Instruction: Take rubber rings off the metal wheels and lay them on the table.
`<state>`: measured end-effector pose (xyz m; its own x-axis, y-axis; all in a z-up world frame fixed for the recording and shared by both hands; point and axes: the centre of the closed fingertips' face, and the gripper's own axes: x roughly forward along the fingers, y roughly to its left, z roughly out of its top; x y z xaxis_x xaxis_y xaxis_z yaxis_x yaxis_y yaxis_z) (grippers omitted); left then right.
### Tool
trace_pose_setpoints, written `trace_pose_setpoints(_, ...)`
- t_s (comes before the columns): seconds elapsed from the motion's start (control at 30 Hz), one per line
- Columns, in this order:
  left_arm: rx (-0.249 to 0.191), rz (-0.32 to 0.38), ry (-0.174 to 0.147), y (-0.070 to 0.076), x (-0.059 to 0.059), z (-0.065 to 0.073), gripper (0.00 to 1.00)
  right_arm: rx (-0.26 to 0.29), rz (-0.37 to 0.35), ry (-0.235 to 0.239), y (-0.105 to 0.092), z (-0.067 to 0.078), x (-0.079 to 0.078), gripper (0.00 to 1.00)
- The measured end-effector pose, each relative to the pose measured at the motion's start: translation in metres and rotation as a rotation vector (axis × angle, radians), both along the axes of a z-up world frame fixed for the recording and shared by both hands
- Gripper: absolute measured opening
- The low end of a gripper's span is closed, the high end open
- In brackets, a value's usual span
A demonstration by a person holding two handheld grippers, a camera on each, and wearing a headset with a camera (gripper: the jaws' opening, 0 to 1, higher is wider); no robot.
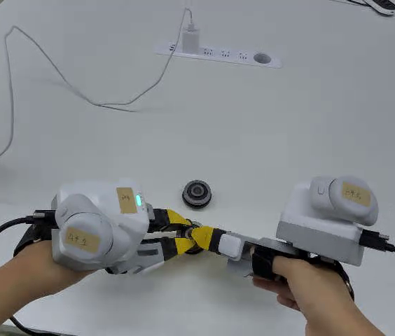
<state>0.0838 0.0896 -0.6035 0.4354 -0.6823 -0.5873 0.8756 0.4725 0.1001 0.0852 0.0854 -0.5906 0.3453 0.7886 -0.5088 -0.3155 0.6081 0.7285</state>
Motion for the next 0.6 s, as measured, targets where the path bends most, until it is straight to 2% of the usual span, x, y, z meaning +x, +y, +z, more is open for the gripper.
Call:
trace_pose_setpoints(0.2, 0.017, -0.006, -0.005, -0.0005, 0.0, 0.0002, 0.12, -0.016, -0.017, 0.0, -0.0028, -0.0026, 0.0016, 0.0)
trace_pose_setpoints(0.33, 0.017, 0.005, 0.004, -0.0003, 0.0004, 0.0002, 0.13, -0.014, -0.024, 0.001, -0.0032, -0.0027, 0.0023, 0.0)
trace_pose_setpoints(0.47, 0.028, -0.005, -0.006, -0.0009, 0.0004, 0.0006, 0.13, -0.008, -0.03, 0.008, -0.0029, -0.003, 0.0029, 0.0)
trace_pose_setpoints(0.57, 0.015, 0.008, 0.022, -0.0004, 0.0011, 0.0003, 0.13, -0.003, -0.036, 0.014, -0.0023, -0.0033, 0.0027, 0.01)
trace_pose_setpoints(0.6, 0.015, 0.007, 0.023, -0.0001, 0.0014, 0.0003, 0.13, -0.002, -0.037, 0.015, -0.0022, -0.0033, 0.0028, 0.01)
